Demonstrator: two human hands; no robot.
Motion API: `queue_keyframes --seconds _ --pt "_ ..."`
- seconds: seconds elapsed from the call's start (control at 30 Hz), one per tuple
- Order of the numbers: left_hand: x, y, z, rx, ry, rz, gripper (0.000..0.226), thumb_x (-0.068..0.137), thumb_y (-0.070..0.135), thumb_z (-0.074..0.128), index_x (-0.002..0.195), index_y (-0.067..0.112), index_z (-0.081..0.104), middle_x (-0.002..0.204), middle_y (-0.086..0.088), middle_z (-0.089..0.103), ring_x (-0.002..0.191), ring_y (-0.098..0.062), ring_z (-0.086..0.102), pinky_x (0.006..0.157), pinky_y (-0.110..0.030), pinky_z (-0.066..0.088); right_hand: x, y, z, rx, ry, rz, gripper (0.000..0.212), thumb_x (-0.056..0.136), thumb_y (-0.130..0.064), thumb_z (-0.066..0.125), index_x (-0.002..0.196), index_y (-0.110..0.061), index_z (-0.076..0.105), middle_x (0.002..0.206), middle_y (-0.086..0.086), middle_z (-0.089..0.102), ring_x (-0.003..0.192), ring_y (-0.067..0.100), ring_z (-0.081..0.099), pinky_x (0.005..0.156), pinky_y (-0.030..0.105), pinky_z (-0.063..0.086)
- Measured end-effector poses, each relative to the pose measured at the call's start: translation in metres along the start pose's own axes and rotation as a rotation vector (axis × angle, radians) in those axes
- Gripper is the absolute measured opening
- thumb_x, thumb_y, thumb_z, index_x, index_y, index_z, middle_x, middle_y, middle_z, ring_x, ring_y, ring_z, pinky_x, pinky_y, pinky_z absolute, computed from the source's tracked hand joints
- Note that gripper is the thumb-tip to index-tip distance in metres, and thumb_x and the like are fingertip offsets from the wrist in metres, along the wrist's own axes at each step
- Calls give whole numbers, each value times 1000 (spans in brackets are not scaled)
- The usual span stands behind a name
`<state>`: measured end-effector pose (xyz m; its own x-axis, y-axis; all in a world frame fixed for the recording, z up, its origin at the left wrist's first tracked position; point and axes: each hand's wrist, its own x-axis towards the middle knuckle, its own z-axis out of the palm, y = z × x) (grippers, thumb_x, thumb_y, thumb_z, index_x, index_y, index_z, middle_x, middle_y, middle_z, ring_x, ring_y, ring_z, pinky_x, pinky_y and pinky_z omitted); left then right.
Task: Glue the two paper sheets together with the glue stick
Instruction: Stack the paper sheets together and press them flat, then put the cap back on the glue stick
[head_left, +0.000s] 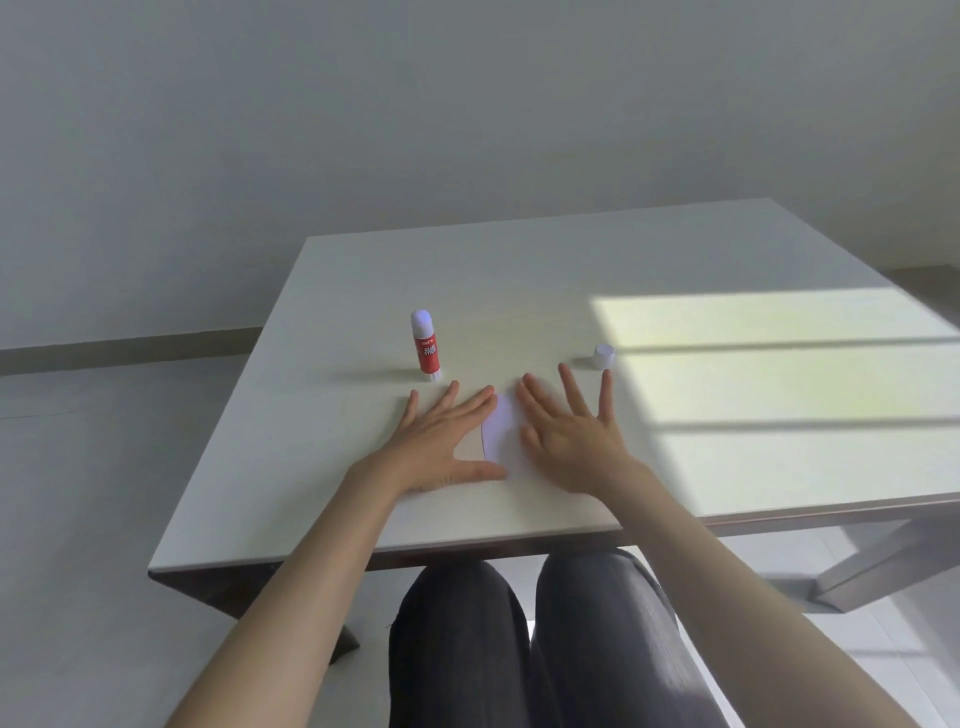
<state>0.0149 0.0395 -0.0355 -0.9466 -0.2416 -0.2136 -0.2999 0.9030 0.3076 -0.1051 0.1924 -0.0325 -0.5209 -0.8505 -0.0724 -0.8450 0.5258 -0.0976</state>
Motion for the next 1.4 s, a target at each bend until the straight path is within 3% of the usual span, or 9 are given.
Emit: queue_keyframes --seconds 0.17,0.37,0.57,0.83,0.9,1.03,1.17,1.3,1.4 --pt "2 -2 3 -9 4 3 94 78 69 48 151 35 -1 158 24 -7 146 -11 -17 116 -51 -15 -36 -15 19 0 45 -242 55 98 -42 16 150 -36 -2 159 -21 -3 148 22 -14 109 59 -21" --pt "1 -1 2 -4 -21 -1 95 79 68 47 151 32 -4 158 21 -11 145 -14 -22 114 -51 -18 -4 17 0 -26 -52 7 56 99 -41 10 150 -30 -10 160 -16 -11 147 23 -18 112 60 -18" --pt "1 -1 3 -40 -14 -6 95 78 70 47 151 34 -2 158 23 -9 145 -12 -22 114 -49 -19 -46 -13 23 -38 35 -235 66 88 -54 -4 150 -32 -3 160 -18 0 148 20 -13 106 53 -27" --pt "-3 0 2 -43 3 13 89 83 61 50 151 33 1 159 21 -9 146 -10 -18 115 -47 -16 -17 14 17 5 28 1 58 98 -43 11 150 -29 -10 160 -16 -8 148 25 -12 110 59 -19" --pt "-7 0 5 -296 186 29 74 84 47 60 148 29 26 159 16 14 148 -7 6 119 -37 -3 -17 14 22 4 57 -14 58 97 -42 11 150 -29 -10 161 -14 -8 148 24 -10 110 58 -20" --pt "-9 1 7 -690 1044 -245 26 78 24 74 100 17 65 107 7 68 102 -13 62 97 -24 46 -20 16 24 11 130 -15 60 97 -43 9 149 -27 -15 161 -11 -10 149 23 -10 112 57 -17" --pt "18 4 -15 -760 942 -473 54 74 30 77 121 9 60 125 -4 65 115 -19 59 97 -32 45 -26 12 19 210 298 10 63 97 -45 18 144 -34 -23 161 -9 -10 149 16 -6 117 48 -9" --pt "33 16 -27 -796 1009 -436 29 83 29 62 68 5 59 65 -8 67 65 -21 57 64 -27 40 -30 5 15 368 526 28 55 97 -37 41 148 -22 25 155 -1 32 144 15 28 119 42 12" --pt "25 27 -32 -1045 911 -337 31 82 33 60 59 14 67 63 4 73 65 -5 63 62 -15 44 -25 -8 0 1017 468 127 26 95 -34 49 114 -23 64 115 1 69 99 13 66 85 23 49"
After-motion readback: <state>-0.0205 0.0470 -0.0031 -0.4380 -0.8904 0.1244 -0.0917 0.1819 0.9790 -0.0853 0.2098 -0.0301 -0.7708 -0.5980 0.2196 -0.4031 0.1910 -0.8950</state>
